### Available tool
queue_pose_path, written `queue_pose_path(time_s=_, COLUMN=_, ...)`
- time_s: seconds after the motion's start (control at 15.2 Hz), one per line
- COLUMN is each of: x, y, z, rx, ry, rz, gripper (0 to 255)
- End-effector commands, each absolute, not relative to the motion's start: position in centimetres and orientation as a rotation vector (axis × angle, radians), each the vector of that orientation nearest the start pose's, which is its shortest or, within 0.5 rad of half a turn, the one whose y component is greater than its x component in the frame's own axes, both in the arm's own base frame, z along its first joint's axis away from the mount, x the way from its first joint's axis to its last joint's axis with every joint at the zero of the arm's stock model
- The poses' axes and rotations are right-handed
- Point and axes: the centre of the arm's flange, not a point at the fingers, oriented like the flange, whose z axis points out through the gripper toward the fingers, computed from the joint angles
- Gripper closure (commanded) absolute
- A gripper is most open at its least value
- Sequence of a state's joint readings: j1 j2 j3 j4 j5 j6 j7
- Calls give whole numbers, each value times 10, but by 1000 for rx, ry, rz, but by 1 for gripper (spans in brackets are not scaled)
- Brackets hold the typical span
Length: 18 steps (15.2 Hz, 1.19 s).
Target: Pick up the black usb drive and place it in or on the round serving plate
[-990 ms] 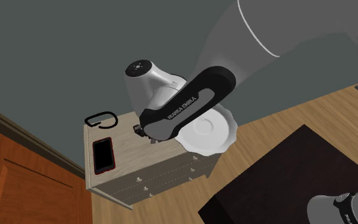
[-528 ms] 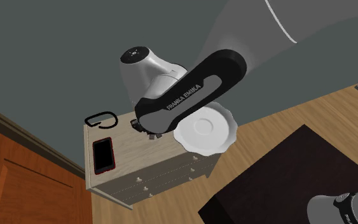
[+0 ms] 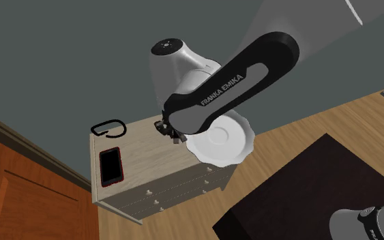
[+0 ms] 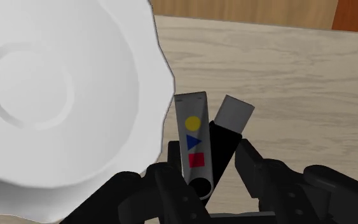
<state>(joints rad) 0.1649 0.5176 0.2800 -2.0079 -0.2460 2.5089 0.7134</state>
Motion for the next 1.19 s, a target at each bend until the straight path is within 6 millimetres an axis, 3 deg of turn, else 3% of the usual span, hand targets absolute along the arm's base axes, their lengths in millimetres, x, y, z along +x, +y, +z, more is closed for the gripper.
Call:
queue_pose_path(time_s=0.0, x=538, y=232, z=207, rx=-3137, ry=165, rz=-25, gripper=255)
queue_pose_path(time_s=0.66, x=496, y=106, z=210, rx=-3137, ry=165, rz=-25, gripper=255)
queue_pose_path(time_s=1.12, x=496, y=106, z=173, rx=-3137, ry=165, rz=-25, gripper=255)
